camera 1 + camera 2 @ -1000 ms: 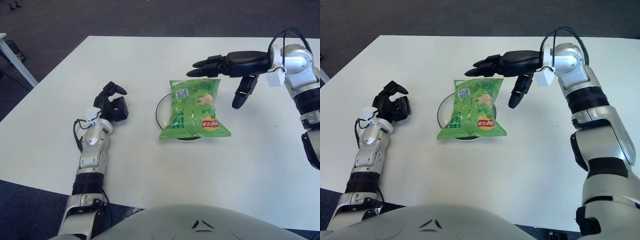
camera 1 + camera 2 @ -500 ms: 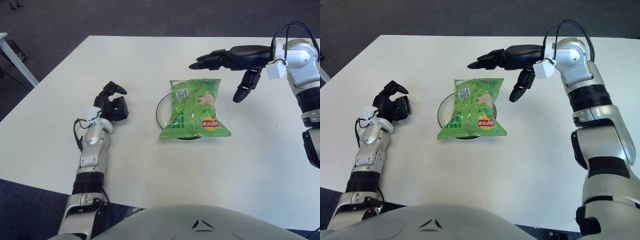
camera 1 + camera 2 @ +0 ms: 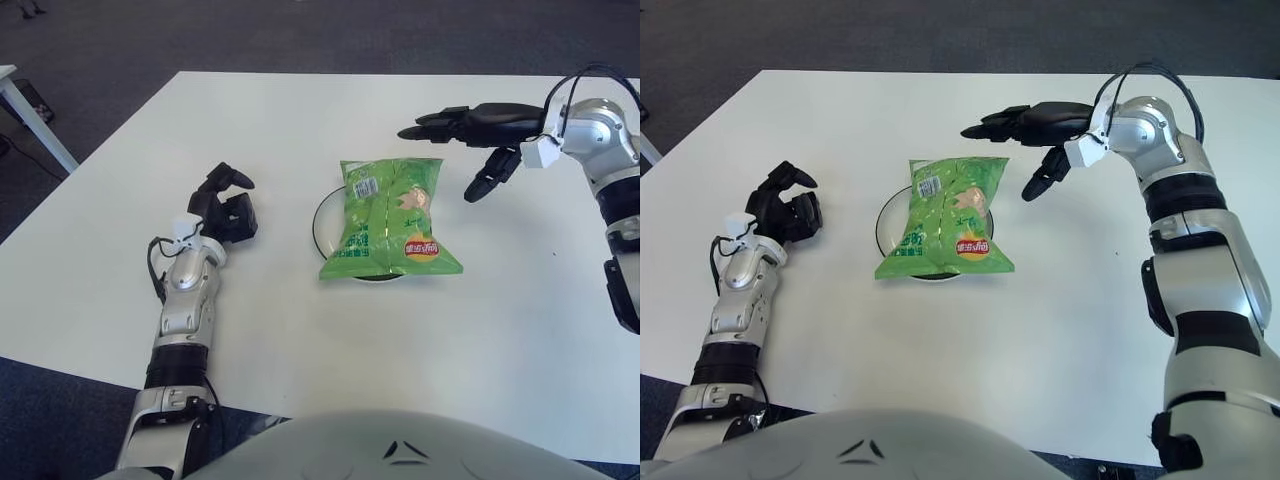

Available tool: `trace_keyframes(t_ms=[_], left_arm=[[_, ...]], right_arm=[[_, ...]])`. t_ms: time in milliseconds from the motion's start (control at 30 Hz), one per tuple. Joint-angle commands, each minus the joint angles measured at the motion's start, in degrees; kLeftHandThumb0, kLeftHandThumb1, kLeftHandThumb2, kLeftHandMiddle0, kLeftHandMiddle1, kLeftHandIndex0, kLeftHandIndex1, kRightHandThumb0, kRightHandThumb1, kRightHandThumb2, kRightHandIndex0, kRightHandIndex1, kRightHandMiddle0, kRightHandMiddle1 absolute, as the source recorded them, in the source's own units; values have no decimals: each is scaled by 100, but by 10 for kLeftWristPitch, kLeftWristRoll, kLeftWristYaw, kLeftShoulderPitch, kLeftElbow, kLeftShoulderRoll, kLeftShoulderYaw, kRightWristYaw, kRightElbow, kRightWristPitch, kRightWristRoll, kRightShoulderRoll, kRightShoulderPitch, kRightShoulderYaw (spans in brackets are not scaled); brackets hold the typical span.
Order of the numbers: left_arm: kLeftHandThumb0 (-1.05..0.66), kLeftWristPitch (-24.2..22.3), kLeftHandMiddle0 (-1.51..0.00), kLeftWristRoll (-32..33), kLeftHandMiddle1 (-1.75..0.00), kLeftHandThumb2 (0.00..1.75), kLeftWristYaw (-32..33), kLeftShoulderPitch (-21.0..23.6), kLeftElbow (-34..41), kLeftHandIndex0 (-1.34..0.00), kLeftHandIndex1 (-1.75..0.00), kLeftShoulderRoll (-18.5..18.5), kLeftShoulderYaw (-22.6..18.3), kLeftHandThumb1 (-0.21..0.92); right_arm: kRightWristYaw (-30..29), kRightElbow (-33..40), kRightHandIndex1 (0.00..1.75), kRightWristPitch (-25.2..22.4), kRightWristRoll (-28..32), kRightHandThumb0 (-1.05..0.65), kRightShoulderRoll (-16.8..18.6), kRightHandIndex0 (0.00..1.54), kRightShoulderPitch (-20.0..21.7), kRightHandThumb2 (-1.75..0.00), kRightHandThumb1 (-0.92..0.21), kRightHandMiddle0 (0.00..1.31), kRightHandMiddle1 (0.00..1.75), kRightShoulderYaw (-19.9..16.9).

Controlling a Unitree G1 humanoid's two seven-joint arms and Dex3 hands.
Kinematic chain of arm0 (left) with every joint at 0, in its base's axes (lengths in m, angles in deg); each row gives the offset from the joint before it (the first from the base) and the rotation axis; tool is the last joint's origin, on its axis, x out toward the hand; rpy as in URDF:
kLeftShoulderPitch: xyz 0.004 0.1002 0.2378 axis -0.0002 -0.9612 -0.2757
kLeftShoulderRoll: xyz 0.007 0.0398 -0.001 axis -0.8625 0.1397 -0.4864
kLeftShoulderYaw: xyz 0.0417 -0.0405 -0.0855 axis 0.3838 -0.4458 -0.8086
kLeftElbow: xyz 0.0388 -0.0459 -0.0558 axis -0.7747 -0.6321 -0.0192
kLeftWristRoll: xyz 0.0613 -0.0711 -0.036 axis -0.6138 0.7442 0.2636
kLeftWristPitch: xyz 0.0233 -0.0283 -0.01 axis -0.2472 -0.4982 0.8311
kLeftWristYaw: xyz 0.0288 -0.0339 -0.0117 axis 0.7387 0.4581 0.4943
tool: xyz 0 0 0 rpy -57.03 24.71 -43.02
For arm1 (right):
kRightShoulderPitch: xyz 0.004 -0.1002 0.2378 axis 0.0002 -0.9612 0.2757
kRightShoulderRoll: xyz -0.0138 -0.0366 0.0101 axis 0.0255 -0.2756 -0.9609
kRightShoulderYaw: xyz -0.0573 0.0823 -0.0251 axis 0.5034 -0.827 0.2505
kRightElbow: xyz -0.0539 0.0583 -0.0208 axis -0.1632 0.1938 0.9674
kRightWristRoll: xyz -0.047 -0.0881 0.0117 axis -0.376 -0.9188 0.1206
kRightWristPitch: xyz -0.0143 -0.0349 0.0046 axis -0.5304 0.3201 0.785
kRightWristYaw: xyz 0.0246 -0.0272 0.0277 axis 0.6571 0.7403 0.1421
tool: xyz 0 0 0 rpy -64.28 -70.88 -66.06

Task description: Put the snack into the plate.

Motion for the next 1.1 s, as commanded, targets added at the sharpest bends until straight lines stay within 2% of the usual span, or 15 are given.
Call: trace_keyframes(t_ms=[0,200,333,500,633,667,733,867,933,967,1000,1067], left_arm=[[-46,6,-115,-2,-175,126,6,-95,-78,-57,-175,53,12,36],[-46,7,-116,-2,-175,126,5,-95,-77,-58,-175,52,11,36],[-47,7,-118,-1,-175,127,5,-95,-77,-58,-175,51,10,35],[-46,3,-117,-1,-175,127,5,-96,-75,-58,-175,50,10,36],[-46,3,-116,-1,-175,126,5,-96,-74,-58,-175,49,10,36],[-46,2,-116,-1,-175,126,5,-97,-73,-58,-175,49,10,36],[-46,1,-116,-1,-175,126,4,-98,-72,-58,-175,48,11,36],[-46,1,-116,0,-175,126,1,-99,-72,-57,-175,47,11,36],[-46,1,-115,0,-175,125,0,-99,-73,-57,-175,47,11,37],[-46,2,-115,0,-175,125,0,-99,-73,-57,-175,47,11,37],[-46,2,-115,1,-175,125,-1,-98,-74,-57,-175,47,11,37],[-46,3,-115,2,-175,125,-2,-98,-75,-57,-175,47,10,37]], right_arm=[[-61,-27,0,-26,-42,-99,1,0,-1,-26,-91,0,0,-3],[-187,-41,4,-52,-127,-92,-15,8,-19,-41,-92,2,1,11],[-249,-60,9,-65,-161,-87,-19,13,-27,-46,-92,0,20,20],[-325,-99,15,-115,-187,-81,-16,20,-45,-46,-92,0,40,28],[-365,-111,38,-139,-191,-76,-11,17,-56,-44,-91,0,53,28],[-372,-108,40,-157,-184,-76,-6,17,-65,-44,-91,0,54,21],[-380,-99,63,-185,-170,-68,1,20,-80,-55,-83,0,73,9],[-376,-85,90,-239,-134,-59,16,24,-112,-76,-67,0,99,-15],[-367,-79,113,-270,-117,-51,27,30,-124,-92,-56,0,116,-28],[-362,-76,122,-283,-110,-33,31,34,-129,-89,-57,0,120,-34],[-357,-73,134,-301,-96,-8,40,40,-137,-85,-59,0,126,-44],[-348,-66,145,-331,-69,15,54,47,-153,-86,-58,0,135,-62]])
